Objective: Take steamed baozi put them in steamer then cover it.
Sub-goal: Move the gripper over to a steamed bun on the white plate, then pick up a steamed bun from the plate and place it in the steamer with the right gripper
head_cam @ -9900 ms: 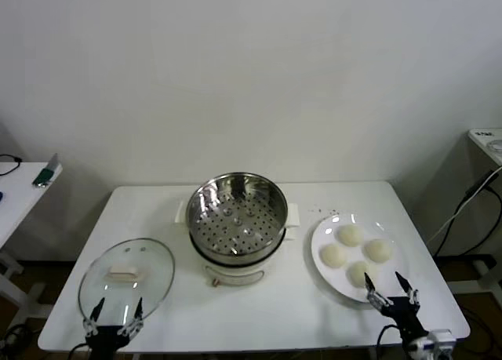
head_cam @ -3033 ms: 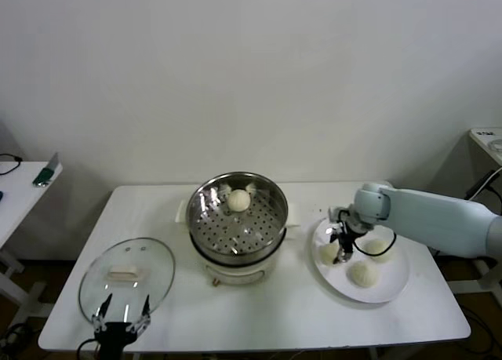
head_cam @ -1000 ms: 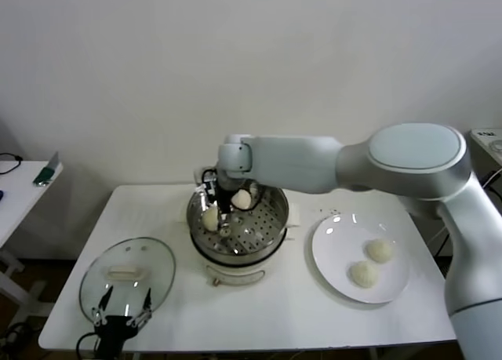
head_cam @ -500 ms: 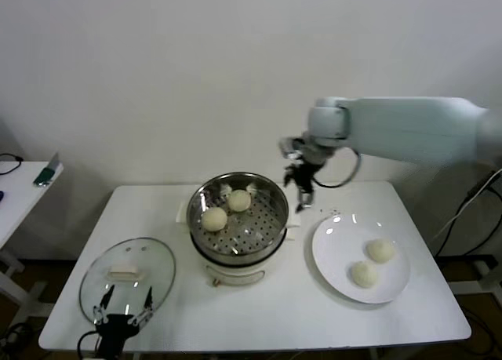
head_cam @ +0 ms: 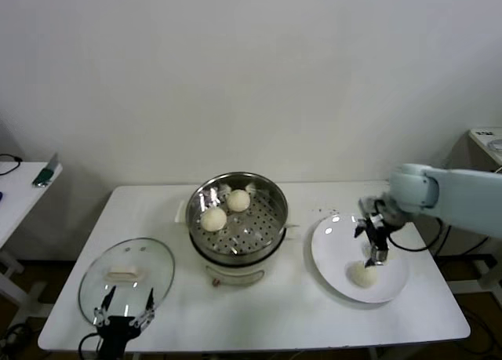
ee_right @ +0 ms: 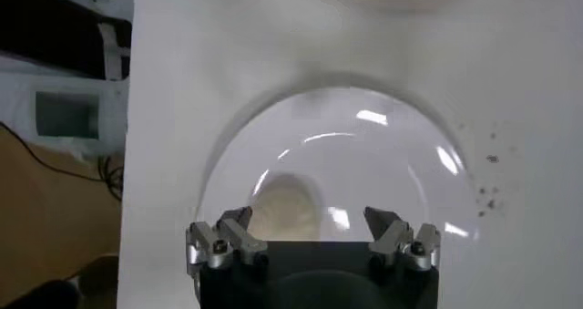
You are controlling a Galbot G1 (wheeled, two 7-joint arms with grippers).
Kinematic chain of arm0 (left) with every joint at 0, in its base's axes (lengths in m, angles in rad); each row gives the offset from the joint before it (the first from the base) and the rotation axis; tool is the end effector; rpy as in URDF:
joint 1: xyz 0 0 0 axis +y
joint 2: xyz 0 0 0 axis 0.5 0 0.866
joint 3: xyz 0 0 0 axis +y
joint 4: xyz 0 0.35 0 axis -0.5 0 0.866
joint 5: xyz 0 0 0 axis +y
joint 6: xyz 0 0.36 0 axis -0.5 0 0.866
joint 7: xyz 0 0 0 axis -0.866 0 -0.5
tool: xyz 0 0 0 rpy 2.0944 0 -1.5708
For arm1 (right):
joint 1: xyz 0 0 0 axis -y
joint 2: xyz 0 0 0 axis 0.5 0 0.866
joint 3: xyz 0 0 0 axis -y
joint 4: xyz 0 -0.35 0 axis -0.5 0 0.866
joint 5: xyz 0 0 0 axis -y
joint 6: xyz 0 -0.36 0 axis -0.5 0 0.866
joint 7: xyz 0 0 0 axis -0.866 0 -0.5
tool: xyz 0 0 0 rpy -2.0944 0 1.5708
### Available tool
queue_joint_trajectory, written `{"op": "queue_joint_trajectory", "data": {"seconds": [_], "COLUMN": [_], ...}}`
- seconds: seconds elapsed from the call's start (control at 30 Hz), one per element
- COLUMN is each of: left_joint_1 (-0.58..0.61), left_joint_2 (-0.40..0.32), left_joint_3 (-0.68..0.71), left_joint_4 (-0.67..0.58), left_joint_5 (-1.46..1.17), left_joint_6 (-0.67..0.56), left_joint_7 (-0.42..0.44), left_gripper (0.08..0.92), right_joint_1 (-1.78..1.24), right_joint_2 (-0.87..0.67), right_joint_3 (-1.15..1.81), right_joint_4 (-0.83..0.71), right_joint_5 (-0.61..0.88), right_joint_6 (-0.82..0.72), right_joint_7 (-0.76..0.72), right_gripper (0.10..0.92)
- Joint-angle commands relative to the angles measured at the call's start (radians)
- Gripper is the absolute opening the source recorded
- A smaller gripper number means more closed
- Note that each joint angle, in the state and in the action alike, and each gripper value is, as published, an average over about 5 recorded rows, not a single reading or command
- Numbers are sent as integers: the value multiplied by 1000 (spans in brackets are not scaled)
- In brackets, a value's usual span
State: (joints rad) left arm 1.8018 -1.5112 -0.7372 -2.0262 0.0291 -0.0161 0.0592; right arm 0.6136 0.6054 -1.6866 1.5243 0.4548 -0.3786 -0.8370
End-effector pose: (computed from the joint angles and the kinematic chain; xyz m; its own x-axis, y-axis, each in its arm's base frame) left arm 0.1019 0.0798 -0.3528 -0.9572 -0.1033 0.2702 -0.0493 0.9787 0.1994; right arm 0.4635 -0.1373 -0.1736 -0.0797 -0.0841 0.9933 -0.9968 0.0039 -0.0796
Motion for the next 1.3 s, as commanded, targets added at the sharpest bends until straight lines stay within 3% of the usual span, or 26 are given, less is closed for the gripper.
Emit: {"op": "queue_joint_trajectory", "data": {"seconds": [0.03, 0.63, 0.97, 1.3], "left_joint_1": [3, -2, -4, -1], "left_joint_2": [-2, -5, -3, 0], "left_joint_3": [0, 7, 8, 10], "left_joint_4": [2, 10, 11, 9], "left_joint_5": [4, 12, 12, 16], "left_joint_6": [0, 10, 12, 11], "left_joint_7": [-1, 1, 1, 0], "left_gripper": [823, 823, 823, 823], "right_joint_1": [-244, -326, -273, 82], "right_joint_2": [-89, -2, 0, 71], "right_joint_3": [175, 233, 210, 105], "right_joint_4": [-44, -115, -110, -101], "right_joint_5": [-109, -109, -120, -180], "right_joint_6": [-29, -48, -25, 187], "right_joint_7": [44, 48, 9, -158], "right_gripper": [823, 814, 670, 655]}}
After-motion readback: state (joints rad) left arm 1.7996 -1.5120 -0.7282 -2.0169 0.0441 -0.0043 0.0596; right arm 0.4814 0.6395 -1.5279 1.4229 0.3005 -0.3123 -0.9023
